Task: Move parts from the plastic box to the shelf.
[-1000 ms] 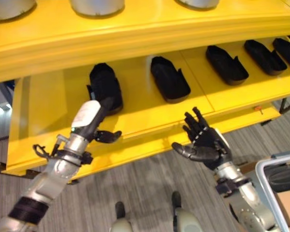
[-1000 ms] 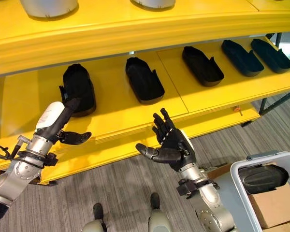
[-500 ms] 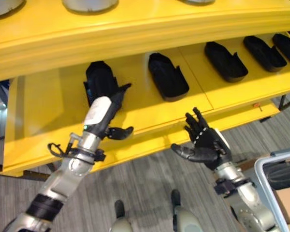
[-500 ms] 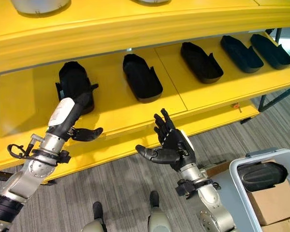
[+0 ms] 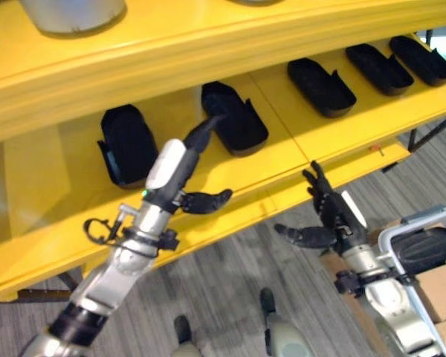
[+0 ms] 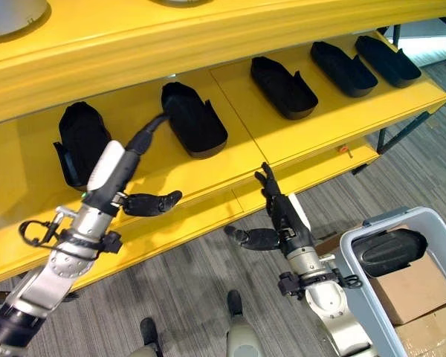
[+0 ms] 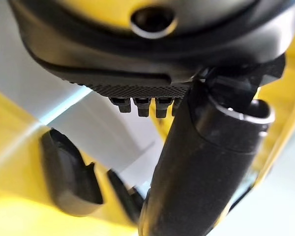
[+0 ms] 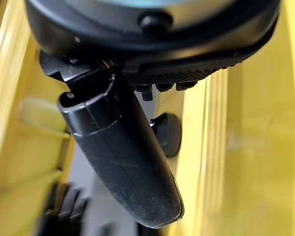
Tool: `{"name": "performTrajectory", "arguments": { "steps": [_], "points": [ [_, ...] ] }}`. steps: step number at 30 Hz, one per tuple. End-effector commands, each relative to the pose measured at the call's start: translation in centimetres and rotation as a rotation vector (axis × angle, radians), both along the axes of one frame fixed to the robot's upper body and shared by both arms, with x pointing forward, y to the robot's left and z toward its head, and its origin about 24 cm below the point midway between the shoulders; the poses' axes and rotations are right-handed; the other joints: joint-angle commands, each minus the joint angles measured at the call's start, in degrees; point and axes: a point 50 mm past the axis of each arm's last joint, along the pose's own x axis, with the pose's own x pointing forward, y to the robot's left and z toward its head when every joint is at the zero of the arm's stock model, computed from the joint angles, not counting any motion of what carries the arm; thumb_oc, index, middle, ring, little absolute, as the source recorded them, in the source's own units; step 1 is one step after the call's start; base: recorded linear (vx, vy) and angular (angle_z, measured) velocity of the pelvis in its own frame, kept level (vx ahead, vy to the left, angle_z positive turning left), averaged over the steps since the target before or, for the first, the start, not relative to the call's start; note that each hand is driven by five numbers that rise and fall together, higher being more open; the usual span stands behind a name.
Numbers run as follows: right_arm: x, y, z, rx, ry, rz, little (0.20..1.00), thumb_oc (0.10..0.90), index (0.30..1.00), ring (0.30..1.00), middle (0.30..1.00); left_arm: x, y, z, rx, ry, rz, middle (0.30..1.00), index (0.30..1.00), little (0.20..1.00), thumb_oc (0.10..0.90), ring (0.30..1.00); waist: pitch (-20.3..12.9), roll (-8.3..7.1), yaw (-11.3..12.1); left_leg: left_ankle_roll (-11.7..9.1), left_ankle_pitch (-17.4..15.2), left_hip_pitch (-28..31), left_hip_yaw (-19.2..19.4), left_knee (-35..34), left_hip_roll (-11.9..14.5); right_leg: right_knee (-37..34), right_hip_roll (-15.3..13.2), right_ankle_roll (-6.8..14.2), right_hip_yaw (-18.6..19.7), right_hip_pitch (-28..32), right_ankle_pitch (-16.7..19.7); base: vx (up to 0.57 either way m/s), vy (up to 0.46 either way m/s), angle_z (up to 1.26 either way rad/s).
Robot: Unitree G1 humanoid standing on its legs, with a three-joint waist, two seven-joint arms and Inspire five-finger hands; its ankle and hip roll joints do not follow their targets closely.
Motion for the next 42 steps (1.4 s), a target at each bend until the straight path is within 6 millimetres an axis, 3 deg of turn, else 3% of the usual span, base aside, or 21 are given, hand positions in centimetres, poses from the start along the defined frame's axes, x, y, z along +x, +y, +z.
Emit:
{"name": "performTrajectory", "arguments": {
  "steps": [1, 3, 4, 6, 12, 15, 18, 32, 42],
  "points": [
    [0.9, -0.2, 6.1, -0.181, -0.405, -0.042, 1.0, 0.9, 1.0, 1.0, 1.0, -0.6, -0.1, 4.0, -0.302, -0.115, -0.188, 1.0, 1.0, 1.0, 0.9, 1.0, -2.13, 1.21, 0.71, 3.44, -0.39, -1.35, -1.06, 3.73, 0.39, 12.84, -1.21, -0.48, -2.14, -1.23, -10.21, 0.02, -0.024, 0.06],
    [1.3, -0.5, 6.1, -0.259, -0.416, -0.071, 1.0, 0.9, 1.0, 1.0, 1.0, -0.6, -0.1, 3.5, -0.355, -0.068, -0.217, 1.0, 1.0, 1.0, 0.9, 1.0, -2.24, 1.36, 0.88, 3.47, -0.13, -1.8, -1.38, 3.78, 0.33, 12.67, -1.17, -0.56, -2.4, -1.3, -9.96, 0.0, -0.018, 0.09],
    [2.1, -1.3, 6.2, -0.402, -0.439, -0.132, 1.0, 0.9, 1.0, 1.0, 1.0, -0.8, -0.4, 2.5, -0.445, 0.021, -0.277, 1.0, 1.0, 1.0, 0.9, 1.0, -2.08, 1.37, 1.67, 3.51, -0.15, -2.21, -2.11, 4.0, 0.11, 12.7, -1.33, -0.64, -3.0, -0.94, -10.17, 0.0, -0.023, 0.19],
    [3.4, -2.4, 6.3, -0.636, -0.479, -0.222, 1.0, 0.9, 1.0, 1.0, 1.0, -1.3, -0.9, 1.6, -0.459, 0.091, -0.328, 1.0, 1.0, 1.0, 0.9, 1.0, -1.72, 1.6, 2.65, 3.55, -0.16, -3.02, -3.22, 4.49, -0.11, 12.61, -1.59, -0.63, -4.16, -0.55, -10.26, 0.0, -0.037, 0.32],
    [5.6, -3.3, 6.1, -0.834, -0.465, -0.246, 1.0, 0.9, 1.0, 1.0, 1.0, -1.4, -1.7, 0.0, -0.494, 0.215, -0.392, 1.0, 1.0, 1.0, 0.9, 1.0, -0.54, 1.7, 3.97, 3.7, 0.05, -4.36, -4.52, 5.14, -0.57, 12.76, -1.9, -0.68, -5.16, -0.61, -10.22, -0.03, -0.012, 0.22],
    [6.9, -3.8, 5.5, -1.053, -0.435, -0.217, 1.0, 0.9, 1.0, 1.0, 1.0, -1.6, -2.4, -1.1, -0.506, 0.299, -0.443, 1.0, 1.0, 1.0, 0.9, 1.0, 0.32, 1.8, 4.9, 3.76, 0.21, -4.99, -5.01, 5.46, -0.68, 13.39, -1.97, -0.68, -5.42, -1.06, -10.26, -0.03, -0.009, 0.03],
    [7.4, -4.0, 5.4, -1.154, -0.423, -0.192, 1.0, 0.9, 1.0, 1.0, 1.0, -1.7, -2.7, -1.3, -0.503, 0.328, -0.464, 1.0, 1.0, 1.0, 0.9, 1.0, 0.66, 1.95, 5.34, 3.78, 0.3, -5.27, -5.32, 5.49, -0.81, 13.62, -2.1, -0.71, -5.56, -1.29, -10.32, -0.01, -0.001, 0.05],
    [9.0, -4.5, 4.5, -1.451, -0.367, -0.108, 1.0, 0.9, 1.0, 1.0, 1.0, -1.6, -2.4, -2.6, -0.496, 0.399, -0.448, 1.0, 1.0, 1.0, 0.9, 1.0, 1.86, 2.75, 6.08, 3.83, 0.56, -6.02, -5.14, 5.64, -1.16, 14.51, -2.48, -0.69, -5.36, -2.66, -10.21, 0.0, 0.0, 0.0],
    [9.2, -4.3, 6.4, -1.522, -0.434, -0.122, 1.0, 0.9, 1.0, 1.0, 1.0, -1.6, -2.0, -3.4, -0.499, 0.431, -0.414, 1.0, 1.0, 1.0, 0.9, 1.0, 2.1, 2.76, 6.35, 3.95, 0.6, -6.61, -5.31, 5.64, -1.48, 14.76, -2.7, -0.64, -5.51, -3.16, -10.22, 0.0, 0.0, 0.0]
  ]
}}
